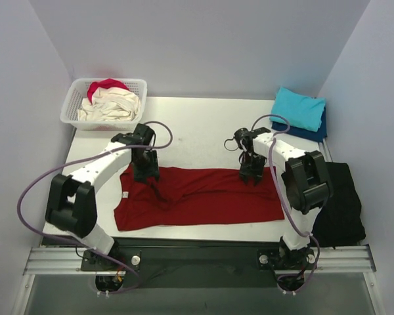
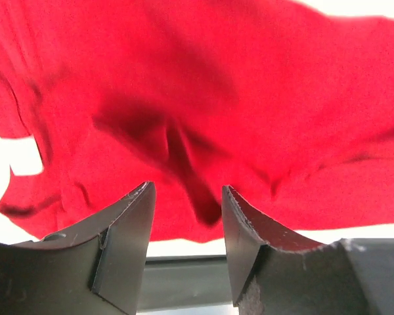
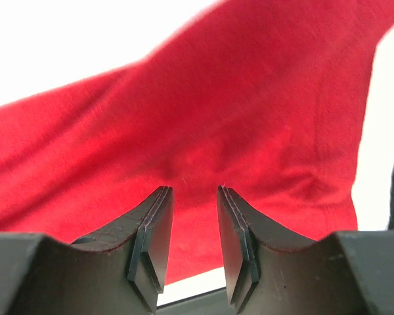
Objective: Fold and stack the t-shirts
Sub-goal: Fold the other side of the tshirt into a rectangle
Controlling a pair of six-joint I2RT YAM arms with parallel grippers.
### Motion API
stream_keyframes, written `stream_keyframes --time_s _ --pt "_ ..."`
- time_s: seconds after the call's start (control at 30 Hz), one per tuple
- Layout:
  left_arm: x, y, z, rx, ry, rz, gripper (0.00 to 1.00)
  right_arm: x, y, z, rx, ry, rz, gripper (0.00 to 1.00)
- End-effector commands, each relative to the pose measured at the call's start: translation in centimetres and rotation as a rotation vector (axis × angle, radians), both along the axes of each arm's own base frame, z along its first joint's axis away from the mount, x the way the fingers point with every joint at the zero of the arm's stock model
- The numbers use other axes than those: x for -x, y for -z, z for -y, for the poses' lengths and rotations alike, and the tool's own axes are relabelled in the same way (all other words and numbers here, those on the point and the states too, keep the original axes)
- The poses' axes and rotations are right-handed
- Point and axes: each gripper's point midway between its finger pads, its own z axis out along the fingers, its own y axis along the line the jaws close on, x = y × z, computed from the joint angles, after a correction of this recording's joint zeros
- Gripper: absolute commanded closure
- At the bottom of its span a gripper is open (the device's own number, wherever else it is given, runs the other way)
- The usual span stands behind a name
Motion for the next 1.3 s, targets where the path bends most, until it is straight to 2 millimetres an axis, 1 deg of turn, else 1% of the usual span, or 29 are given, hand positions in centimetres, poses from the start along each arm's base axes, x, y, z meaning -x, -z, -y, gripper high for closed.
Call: stream_keyframes --time_s 0.0,0.07,0.1,0.13,0.17,0.2,0.27,0.3,0.37,0.4,0.43,0.5,0.53,0.63,0.77,0.8,0.87,0.9,0.93,0.97,1.0,1.03,1.07,1.1,1.13,1.17,1.2,1.23,1.27 --pt "-5.2 0.3 1.1 0.039 -0.007 0.073 0.45 -0.6 0.0 -0.1 0.014 -0.002 -0.019 0.66" --pt "-6.6 0.6 1.0 0.033 -0.004 0.079 0.45 -0.9 0.4 -0.1 0.013 -0.002 -0.031 0.66" --pt "-7.1 1.7 1.0 0.024 -0.005 0.054 0.45 -1.3 0.5 -0.1 0.010 0.001 -0.027 0.66" --pt "-8.0 1.5 1.3 0.033 -0.002 0.064 0.45 -1.3 0.8 -0.2 0.007 0.003 -0.038 0.66" --pt "-8.2 1.9 1.2 0.029 -0.004 0.041 0.45 -1.5 1.0 -0.1 0.004 0.008 -0.044 0.66" --pt "-8.6 3.1 0.8 0.014 -0.014 0.013 0.45 -1.6 1.1 0.0 0.000 0.010 -0.050 0.66" --pt "-9.2 3.7 0.3 0.001 -0.036 -0.004 0.45 -1.8 1.5 0.1 -0.006 0.018 -0.061 0.66" --pt "-9.2 4.8 -0.3 -0.005 -0.055 -0.037 0.45 -1.9 1.6 0.3 -0.011 0.023 -0.068 0.66" --pt "-9.2 5.6 -0.8 -0.011 -0.081 -0.068 0.45 -2.1 1.9 0.5 -0.016 0.031 -0.077 0.66" --pt "-9.1 6.5 -1.2 -0.019 -0.093 -0.096 0.46 -2.3 1.9 0.7 -0.022 0.037 -0.080 0.66" --pt "-9.1 6.9 -1.8 -0.022 -0.114 -0.110 0.47 -2.4 2.1 0.8 -0.027 0.042 -0.085 0.66" --pt "-9.3 7.7 -2.2 -0.018 -0.148 -0.133 0.49 -2.7 2.1 1.0 -0.036 0.053 -0.084 0.66" --pt "-9.7 7.9 -2.8 -0.015 -0.182 -0.137 0.50 -2.9 2.2 1.3 -0.037 0.062 -0.089 0.66" --pt "-10.8 8.1 -3.2 -0.001 -0.234 -0.136 0.53 -3.6 2.4 1.9 -0.051 0.083 -0.094 0.66" --pt "-13.0 8.0 -3.6 0.019 -0.276 -0.119 0.55 -4.9 2.4 2.7 -0.066 0.101 -0.099 0.66" --pt "-14.2 7.9 -3.5 0.025 -0.278 -0.107 0.55 -5.9 2.3 2.8 -0.068 0.102 -0.087 0.66" --pt "-15.1 8.1 -3.7 0.019 -0.286 -0.111 0.56 -6.8 2.2 3.3 -0.070 0.103 -0.089 0.66" --pt "-15.5 8.8 -3.7 0.014 -0.292 -0.124 0.57 -8.2 2.1 3.2 -0.077 0.106 -0.071 0.66" --pt "-16.7 8.1 -3.7 0.021 -0.299 -0.104 0.57 -8.4 2.0 3.3 -0.075 0.108 -0.083 0.66" --pt "-17.5 8.1 -3.8 0.027 -0.305 -0.096 0.57 -9.2 1.8 3.5 -0.076 0.107 -0.074 0.66" --pt "-17.8 8.8 -3.7 0.023 -0.305 -0.109 0.57 -9.6 2.4 3.5 -0.075 0.108 -0.089 0.66" --pt "-19.2 7.9 -3.5 0.034 -0.305 -0.079 0.57 -10.9 1.6 3.4 -0.081 0.108 -0.061 0.66" --pt "-19.6 7.9 -3.4 0.042 -0.304 -0.080 0.57 -11.5 1.5 3.4 -0.083 0.104 -0.058 0.66" --pt "-20.0 8.4 -3.3 0.043 -0.303 -0.088 0.58 -11.9 1.9 3.4 -0.080 0.099 -0.066 0.66" --pt "-21.2 7.4 -3.0 0.061 -0.299 -0.058 0.58 -13.1 1.0 3.4 -0.080 0.097 -0.034 0.66" --pt "-21.6 7.7 -2.8 0.063 -0.294 -0.057 0.58 -13.5 0.6 3.4 -0.080 0.092 -0.028 0.66" --pt "-22.2 7.2 -2.7 0.072 -0.286 -0.039 0.58 -13.8 0.3 3.4 -0.076 0.089 -0.024 0.66" --pt "-22.3 6.9 -2.4 0.082 -0.277 -0.042 0.58 -14.5 -0.4 3.6 -0.062 0.087 0.001 0.66" --pt "-23.1 5.8 -2.3 0.092 -0.270 -0.009 0.58 -14.6 -0.9 3.9 -0.052 0.087 0.014 0.66"
